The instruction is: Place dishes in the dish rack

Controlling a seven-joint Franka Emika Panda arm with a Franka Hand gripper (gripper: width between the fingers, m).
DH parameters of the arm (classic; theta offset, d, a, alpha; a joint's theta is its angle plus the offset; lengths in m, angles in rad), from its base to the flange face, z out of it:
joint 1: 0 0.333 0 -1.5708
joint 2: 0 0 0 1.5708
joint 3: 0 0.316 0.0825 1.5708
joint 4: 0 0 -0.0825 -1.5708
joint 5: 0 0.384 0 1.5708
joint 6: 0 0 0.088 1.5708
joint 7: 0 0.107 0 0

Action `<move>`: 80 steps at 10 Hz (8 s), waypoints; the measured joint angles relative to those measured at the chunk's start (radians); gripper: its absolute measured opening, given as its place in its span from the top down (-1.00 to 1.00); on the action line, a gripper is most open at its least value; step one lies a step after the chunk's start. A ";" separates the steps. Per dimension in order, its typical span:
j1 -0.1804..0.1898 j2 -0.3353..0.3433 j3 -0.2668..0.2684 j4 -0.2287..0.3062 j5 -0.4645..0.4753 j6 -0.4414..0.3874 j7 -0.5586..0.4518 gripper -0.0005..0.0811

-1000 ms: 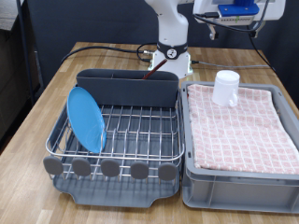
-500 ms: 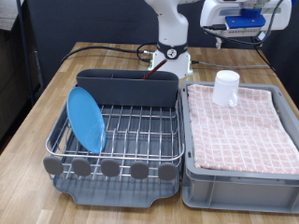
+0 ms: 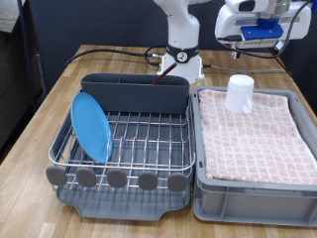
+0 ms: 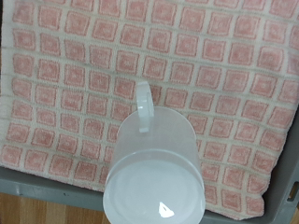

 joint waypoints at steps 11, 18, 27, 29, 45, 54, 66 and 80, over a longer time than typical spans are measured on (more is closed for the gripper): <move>0.000 0.173 0.032 -0.001 0.077 0.090 -0.001 -0.98; 0.000 0.239 0.039 -0.014 0.083 0.119 -0.006 -0.98; -0.002 0.262 0.039 -0.081 0.108 0.220 -0.040 -0.98; -0.002 0.263 0.039 -0.090 0.117 0.225 -0.040 -0.98; -0.019 0.107 -0.013 -0.062 0.019 0.141 0.027 0.81; -0.049 0.103 -0.071 0.034 -0.080 0.207 0.035 0.81; -0.097 0.338 -0.152 0.350 0.001 0.233 -0.047 0.81; -0.198 0.578 -0.168 0.587 0.140 0.280 -0.246 0.81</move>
